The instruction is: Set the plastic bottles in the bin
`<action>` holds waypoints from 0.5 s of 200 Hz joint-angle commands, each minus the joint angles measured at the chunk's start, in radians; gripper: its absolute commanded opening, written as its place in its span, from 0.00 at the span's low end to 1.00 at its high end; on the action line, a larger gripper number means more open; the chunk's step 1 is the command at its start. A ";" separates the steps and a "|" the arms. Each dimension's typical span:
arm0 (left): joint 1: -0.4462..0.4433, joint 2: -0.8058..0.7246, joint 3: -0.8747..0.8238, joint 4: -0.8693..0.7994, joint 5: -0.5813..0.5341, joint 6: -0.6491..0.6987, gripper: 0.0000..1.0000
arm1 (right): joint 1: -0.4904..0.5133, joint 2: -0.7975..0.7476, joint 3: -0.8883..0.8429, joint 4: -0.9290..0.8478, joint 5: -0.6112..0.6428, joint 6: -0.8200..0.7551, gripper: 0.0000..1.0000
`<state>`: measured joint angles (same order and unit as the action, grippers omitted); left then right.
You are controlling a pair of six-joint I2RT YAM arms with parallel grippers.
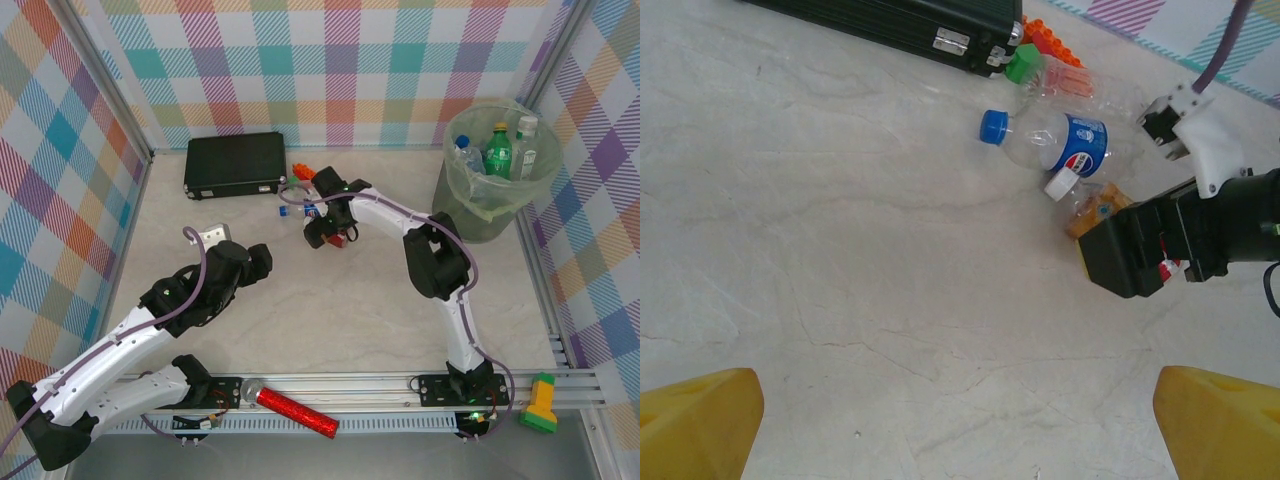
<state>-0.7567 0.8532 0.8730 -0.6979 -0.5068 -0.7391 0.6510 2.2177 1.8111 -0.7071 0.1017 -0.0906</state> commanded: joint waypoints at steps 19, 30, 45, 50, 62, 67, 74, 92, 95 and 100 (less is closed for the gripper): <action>0.006 -0.013 0.005 -0.029 -0.007 0.024 1.00 | 0.006 0.009 0.027 -0.037 -0.014 -0.060 0.93; 0.006 -0.011 0.006 -0.028 -0.007 0.023 1.00 | 0.014 0.007 0.018 -0.035 -0.011 -0.067 0.90; 0.005 -0.010 0.006 -0.025 -0.004 0.023 0.99 | 0.024 0.008 0.010 -0.029 -0.008 -0.073 0.84; 0.006 -0.008 0.006 -0.025 -0.002 0.023 1.00 | 0.025 0.010 0.011 -0.032 -0.011 -0.078 0.81; 0.006 -0.006 0.010 -0.026 -0.001 0.024 1.00 | 0.031 0.015 0.015 -0.039 -0.018 -0.085 0.74; 0.005 -0.008 0.011 -0.027 0.000 0.024 1.00 | 0.034 0.017 0.018 -0.043 -0.020 -0.089 0.71; 0.005 -0.009 0.014 -0.031 0.000 0.023 1.00 | 0.038 0.018 0.020 -0.048 -0.024 -0.093 0.67; 0.006 -0.014 0.022 -0.045 -0.002 0.020 1.00 | 0.045 0.006 0.022 -0.058 -0.049 -0.088 0.57; 0.006 -0.015 0.023 -0.045 -0.002 0.021 1.00 | 0.045 0.002 0.019 -0.058 -0.052 -0.086 0.57; 0.006 -0.018 0.023 -0.046 -0.002 0.022 1.00 | 0.046 -0.006 0.015 -0.057 -0.059 -0.083 0.57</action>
<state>-0.7567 0.8532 0.8734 -0.7086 -0.5068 -0.7361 0.6846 2.2250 1.8130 -0.7300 0.0891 -0.1692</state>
